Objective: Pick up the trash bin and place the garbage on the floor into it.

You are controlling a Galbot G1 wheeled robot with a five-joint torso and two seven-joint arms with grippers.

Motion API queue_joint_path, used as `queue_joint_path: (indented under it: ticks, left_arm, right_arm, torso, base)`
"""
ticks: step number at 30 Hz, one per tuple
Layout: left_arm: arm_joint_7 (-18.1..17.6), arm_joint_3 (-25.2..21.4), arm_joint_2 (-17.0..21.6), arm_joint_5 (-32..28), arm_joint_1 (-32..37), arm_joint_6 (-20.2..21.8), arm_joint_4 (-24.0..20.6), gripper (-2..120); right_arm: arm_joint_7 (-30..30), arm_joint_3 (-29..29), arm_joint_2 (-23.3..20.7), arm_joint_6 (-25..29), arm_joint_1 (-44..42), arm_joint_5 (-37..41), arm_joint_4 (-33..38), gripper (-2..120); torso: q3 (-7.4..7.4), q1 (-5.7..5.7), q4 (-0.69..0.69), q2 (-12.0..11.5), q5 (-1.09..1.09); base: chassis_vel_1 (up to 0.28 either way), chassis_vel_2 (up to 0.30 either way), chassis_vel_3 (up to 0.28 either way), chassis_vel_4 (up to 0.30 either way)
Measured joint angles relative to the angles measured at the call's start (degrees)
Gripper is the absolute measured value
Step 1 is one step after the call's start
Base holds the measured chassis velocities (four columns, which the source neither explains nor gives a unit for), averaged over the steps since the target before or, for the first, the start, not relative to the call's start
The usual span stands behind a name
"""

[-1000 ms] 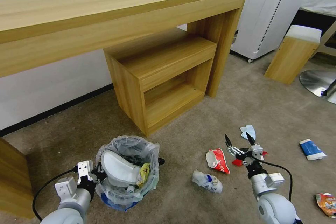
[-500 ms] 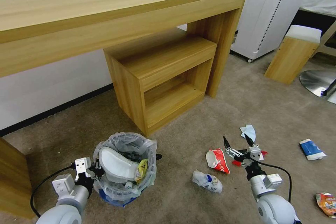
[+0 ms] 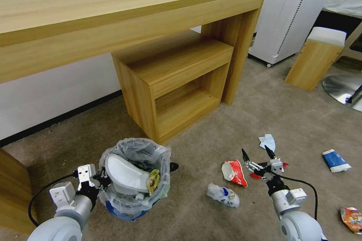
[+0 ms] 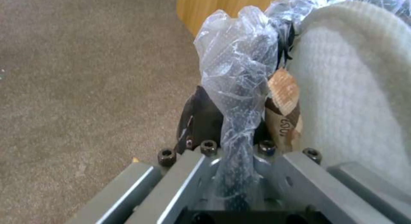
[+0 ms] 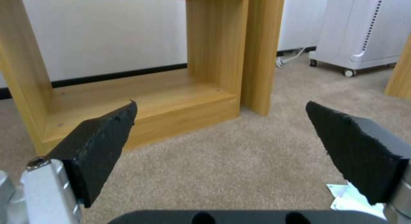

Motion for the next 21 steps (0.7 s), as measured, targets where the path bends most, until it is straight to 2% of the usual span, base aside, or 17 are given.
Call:
queue_joint_path:
  ticks: [9, 13, 21]
  left_arm:
    - [-1.51, -0.33, 1.09, -2.26, 0.30, 1.65, -1.27, 0]
    - [-1.94, -0.47, 1.58, -3.17, 0.33, 2.22, -1.89, 0]
    - [-1.79, -0.89, 1.36, -2.97, 0.96, 2.22, -2.66, 0]
  right_arm:
    - [-0.28, 0.00, -0.52, -0.28, -0.82, -0.89, 0.46, 100]
    - [-3.18, 0.19, -3.57, -2.00, -2.55, -1.54, 1.55, 100]
    - [-4.87, -0.30, -4.90, -3.93, -3.27, -0.92, 2.00, 100]
  torso:
    - [0.00, 0.00, 0.00, 0.00, 0.00]
    - [0.00, 0.00, 0.00, 0.00, 0.00]
    - [0.00, 0.00, 0.00, 0.00, 0.00]
  base:
    - [0.000, 0.000, 0.000, 0.000]
    - [0.000, 0.000, 0.000, 0.000]
    - [0.000, 0.000, 0.000, 0.000]
